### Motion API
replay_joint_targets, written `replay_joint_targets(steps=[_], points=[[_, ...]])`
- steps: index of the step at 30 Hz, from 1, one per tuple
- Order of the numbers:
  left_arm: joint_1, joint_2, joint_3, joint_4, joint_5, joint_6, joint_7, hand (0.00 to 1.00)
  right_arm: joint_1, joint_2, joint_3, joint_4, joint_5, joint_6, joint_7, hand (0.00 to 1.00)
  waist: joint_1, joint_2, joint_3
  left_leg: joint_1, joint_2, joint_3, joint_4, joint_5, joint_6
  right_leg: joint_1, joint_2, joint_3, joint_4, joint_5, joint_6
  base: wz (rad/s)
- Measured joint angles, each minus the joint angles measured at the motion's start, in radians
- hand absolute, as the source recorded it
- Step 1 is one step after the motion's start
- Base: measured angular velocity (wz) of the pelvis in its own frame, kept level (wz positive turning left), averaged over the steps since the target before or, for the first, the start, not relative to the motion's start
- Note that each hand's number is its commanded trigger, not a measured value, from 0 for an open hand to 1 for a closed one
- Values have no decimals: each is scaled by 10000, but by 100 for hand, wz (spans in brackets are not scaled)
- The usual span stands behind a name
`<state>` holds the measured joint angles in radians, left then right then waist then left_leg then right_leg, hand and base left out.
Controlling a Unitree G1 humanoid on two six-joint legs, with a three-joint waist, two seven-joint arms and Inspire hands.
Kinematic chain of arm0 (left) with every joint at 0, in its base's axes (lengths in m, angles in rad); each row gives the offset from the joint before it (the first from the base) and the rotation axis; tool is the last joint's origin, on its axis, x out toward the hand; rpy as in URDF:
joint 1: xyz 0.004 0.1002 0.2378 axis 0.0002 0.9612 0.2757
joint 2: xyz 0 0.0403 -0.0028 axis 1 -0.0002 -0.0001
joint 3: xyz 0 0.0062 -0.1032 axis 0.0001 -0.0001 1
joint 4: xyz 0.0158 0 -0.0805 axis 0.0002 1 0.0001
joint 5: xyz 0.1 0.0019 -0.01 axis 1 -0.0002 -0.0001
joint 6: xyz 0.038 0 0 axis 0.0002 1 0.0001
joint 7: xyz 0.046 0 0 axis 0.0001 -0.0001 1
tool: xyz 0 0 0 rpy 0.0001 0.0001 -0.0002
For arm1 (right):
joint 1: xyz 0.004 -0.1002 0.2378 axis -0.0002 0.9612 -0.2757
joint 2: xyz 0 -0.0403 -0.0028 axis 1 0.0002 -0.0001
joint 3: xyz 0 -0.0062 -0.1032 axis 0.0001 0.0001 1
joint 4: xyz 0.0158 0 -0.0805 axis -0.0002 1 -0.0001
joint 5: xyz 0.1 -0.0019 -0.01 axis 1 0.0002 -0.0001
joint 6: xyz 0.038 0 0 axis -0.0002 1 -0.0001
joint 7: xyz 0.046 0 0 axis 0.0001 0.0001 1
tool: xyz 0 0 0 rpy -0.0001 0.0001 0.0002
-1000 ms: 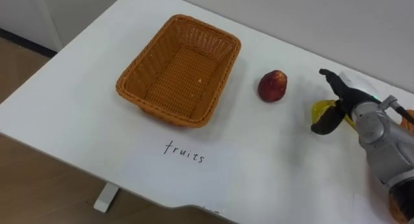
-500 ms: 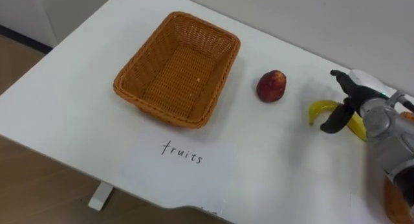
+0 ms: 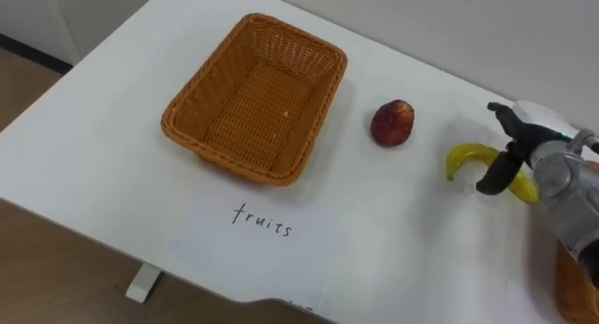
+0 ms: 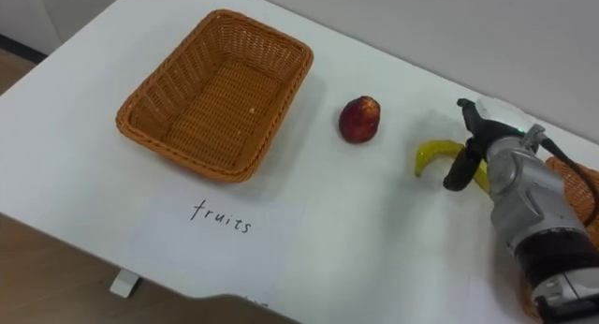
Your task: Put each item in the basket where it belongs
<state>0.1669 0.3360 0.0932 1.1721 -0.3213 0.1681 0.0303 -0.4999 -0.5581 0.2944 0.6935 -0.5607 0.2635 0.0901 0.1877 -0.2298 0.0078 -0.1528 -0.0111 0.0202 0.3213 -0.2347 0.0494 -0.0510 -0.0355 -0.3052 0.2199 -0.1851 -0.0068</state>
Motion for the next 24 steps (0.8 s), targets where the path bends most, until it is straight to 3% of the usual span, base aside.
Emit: replay_joint_targets(steps=[9, 16, 17, 24], points=[[-42, 6, -4, 261, 5, 16, 4, 0, 1, -44, 94, 0, -94, -3, 27, 0, 29, 21, 29, 6, 9, -18, -18, -1, 0, -26, 1, -1, -8, 0, 1, 0], [-472, 16, -321, 350, -1, -51, 2, 0, -18, -77, 763, 2, -416, -84, 151, 0, 155, 117, 108, -25, 5, -5, -12, -1, 0, -61, 3, 0, -7, 1, 0, 0], [-530, 23, -388, 345, -12, -67, -14, 0, -17, -77, 777, 11, -459, -93, 151, 0, 165, 173, 149, -49, 7, -14, 9, -2, -1, -64, 3, -21, -8, 2, 0, 0], [-636, 45, -593, 348, -21, -67, -216, 0, -93, -77, 777, 103, -762, -101, 137, 0, 232, 216, 139, -111, 3, 13, 44, -1, 0, -109, 1, -34, -10, 10, 0, 1]])
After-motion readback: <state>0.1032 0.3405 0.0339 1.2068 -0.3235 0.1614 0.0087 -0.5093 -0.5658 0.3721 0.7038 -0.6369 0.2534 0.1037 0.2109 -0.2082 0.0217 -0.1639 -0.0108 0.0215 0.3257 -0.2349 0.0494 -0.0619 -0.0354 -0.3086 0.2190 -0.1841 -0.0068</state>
